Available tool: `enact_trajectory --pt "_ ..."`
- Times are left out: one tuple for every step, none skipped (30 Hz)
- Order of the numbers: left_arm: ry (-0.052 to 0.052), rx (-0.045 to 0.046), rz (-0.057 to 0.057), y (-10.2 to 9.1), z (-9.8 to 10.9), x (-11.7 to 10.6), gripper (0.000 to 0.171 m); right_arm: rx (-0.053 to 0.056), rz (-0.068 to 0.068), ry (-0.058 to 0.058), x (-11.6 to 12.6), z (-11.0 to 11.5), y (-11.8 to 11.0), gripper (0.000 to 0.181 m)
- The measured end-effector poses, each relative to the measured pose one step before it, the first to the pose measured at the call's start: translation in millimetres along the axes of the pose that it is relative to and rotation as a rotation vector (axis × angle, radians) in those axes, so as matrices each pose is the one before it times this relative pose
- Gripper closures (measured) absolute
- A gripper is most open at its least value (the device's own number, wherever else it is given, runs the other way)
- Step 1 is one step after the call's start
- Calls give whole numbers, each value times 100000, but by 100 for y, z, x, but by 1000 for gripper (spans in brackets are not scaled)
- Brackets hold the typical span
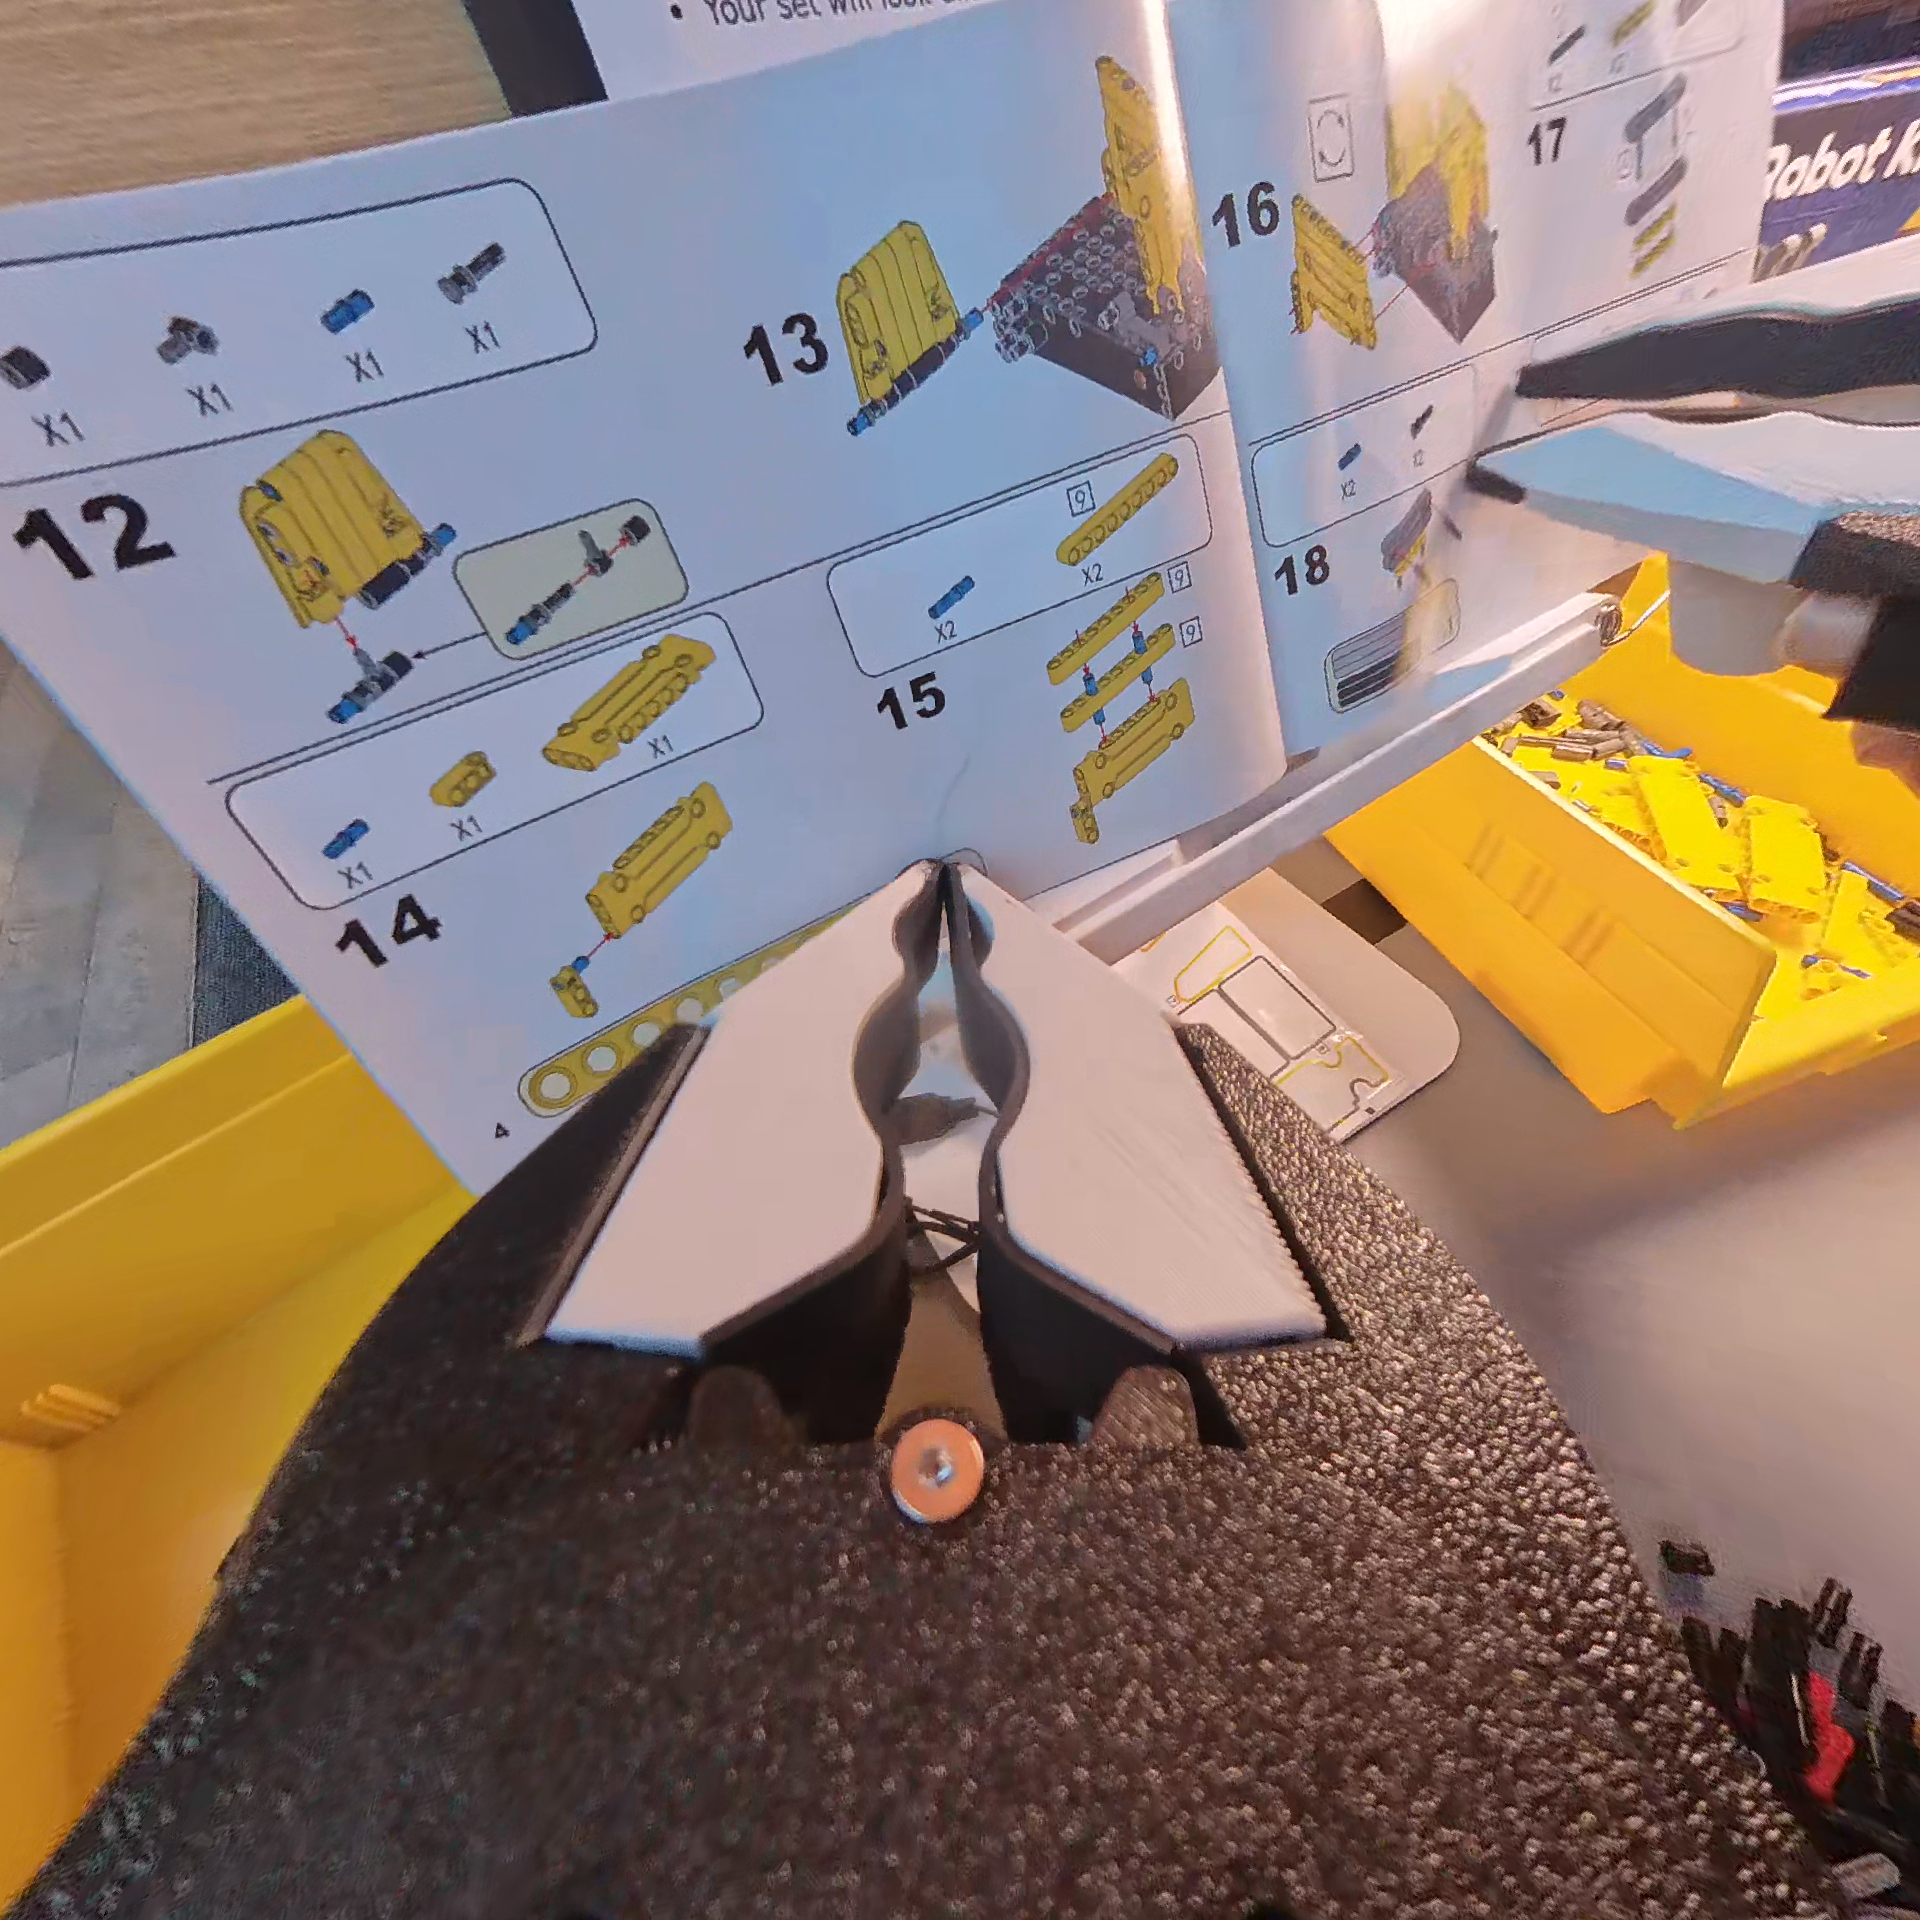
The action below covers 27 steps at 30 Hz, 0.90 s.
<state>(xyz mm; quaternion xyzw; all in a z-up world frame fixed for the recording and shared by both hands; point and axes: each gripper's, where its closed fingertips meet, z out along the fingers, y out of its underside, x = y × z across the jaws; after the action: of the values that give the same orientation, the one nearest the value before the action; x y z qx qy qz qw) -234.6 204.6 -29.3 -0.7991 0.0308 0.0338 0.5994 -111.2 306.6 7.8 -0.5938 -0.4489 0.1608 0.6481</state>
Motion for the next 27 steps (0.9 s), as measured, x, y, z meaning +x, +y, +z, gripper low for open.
enact_trajectory --pt "-176 -542 317 129 -76 -163 171 -408 -1613 4552 783 -128 447 160" --pt "356 -134 41 140 -79 -124 171 -770 -2346 2372 443 -218 468 157" --pt "1331 520 -440 74 -70 -2 171 -276 111 1875 438 -309 413 151" --pt "1154 596 -1062 53 -71 -3 171 -325 1194 2716 712 -310 488 138" --pt "403 274 -1122 60 -53 -77 171 -584 1068 1520 677 -248 565 127" --pt "87 233 -671 64 -43 -54 171 -863 2200 80 518 -162 631 120" --pt "116 443 -282 50 -22 -17 171 -219 2437 -1330 250 -93 516 117" --pt "53 577 -304 21 -25 15 171 447 1284 -1071 137 -96 274 117" --pt "-160 169 -358 48 -21 -13 171 93 -1114 94 81 -80 131 117" --pt "-134 60 -278 66 -38 -15 171 -104 -1039 359 -15 -46 16 117" --pt "23 -13 -599 70 -56 -1 171 -146 40 84 -27 -26 -4 117" --pt "17 -529 -979 168 -66 -24 171 -285 1062 -276 10 -23 36 117" --pt "-57 -475 -1013 196 -115 -61 171 -726 726 -302 25 -50 148 117" --pt "-245 -501 -925 193 -170 -104 171 -866 142 8 37 -112 198 117" --pt "-110 -1605 -381 373 -125 -96 171 -807 158 303 35 -145 222 117" --pt "822 -1010 -57 282 -124 60 171 -1063 369 231 -1 -130 228 117" --pt "831 -18 -108 98 -172 88 170 -749 1336 318 28 -154 105 118" --pt "30 432 -68 -43 -226 16 169 -916 883 153 18 -141 96 119" --pt "77 363 67 -120 -225 42 168 -882 440 439 89 -143 113 120" --pt "190 401 -17 -164 -234 84 168 -580 443 363 118 -148 90 119" --pt "244 383 -81 -194 -234 87 167 119 392 -191 82 -151 25 118" --pt "102 279 37 -158 -212 68 167 343 515 -90 110 -199 0 118" --pt "53 384 145 -167 -224 55 166 675 565 -57 124 -241 -55 118" --pt "279 590 117 -146 -205 69 166 1065 556 -448 59 -287 -117 118" --pt "266 375 -120 -94 -193 73 166 1023 496 -287 51 -331 -100 118" --pt "292 169 -296 -33 -177 79 166 861 253 74 91 -362 -66 118" --pt "468 378 -634 -55 -192 129 166 736 219 -117 55 -381 -13 118"
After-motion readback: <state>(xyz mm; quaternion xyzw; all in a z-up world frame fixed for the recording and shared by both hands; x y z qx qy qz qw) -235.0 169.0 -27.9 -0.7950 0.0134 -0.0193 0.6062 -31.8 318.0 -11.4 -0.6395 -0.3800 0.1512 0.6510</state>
